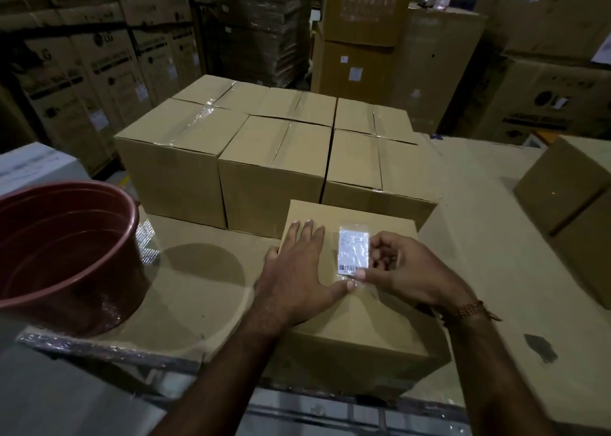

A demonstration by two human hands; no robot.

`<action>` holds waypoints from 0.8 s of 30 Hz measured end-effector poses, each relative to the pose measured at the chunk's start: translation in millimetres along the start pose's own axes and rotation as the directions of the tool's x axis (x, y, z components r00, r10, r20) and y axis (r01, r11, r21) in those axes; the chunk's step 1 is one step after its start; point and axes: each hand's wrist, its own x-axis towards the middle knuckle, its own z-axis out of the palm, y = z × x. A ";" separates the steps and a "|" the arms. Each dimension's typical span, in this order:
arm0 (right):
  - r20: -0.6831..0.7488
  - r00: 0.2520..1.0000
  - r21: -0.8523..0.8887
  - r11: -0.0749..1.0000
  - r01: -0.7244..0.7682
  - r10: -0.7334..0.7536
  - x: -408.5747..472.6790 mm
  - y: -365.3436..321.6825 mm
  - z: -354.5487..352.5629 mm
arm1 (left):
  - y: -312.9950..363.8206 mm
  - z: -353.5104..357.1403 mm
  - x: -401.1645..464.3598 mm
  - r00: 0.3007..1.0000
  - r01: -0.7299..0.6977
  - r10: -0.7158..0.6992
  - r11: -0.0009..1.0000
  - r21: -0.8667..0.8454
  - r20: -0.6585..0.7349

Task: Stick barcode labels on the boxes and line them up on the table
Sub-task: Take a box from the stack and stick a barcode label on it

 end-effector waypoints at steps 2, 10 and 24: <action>0.042 0.999 -0.047 0.999 0.001 0.001 -0.3 -1.3 -2.7 | -0.2 0.3 -0.7 1.000 0.001 -0.001 1.000 -0.002 -0.009; 0.038 0.999 -0.240 0.971 -0.001 0.010 5.1 4.1 5.2 | 0.8 -1.8 -2.2 1.000 0.001 -0.001 1.000 -0.014 0.011; 0.016 0.999 -0.226 0.973 0.051 -0.049 0.7 12.1 9.8 | -1.4 -2.0 -3.0 1.000 -0.006 0.007 0.999 -0.050 0.022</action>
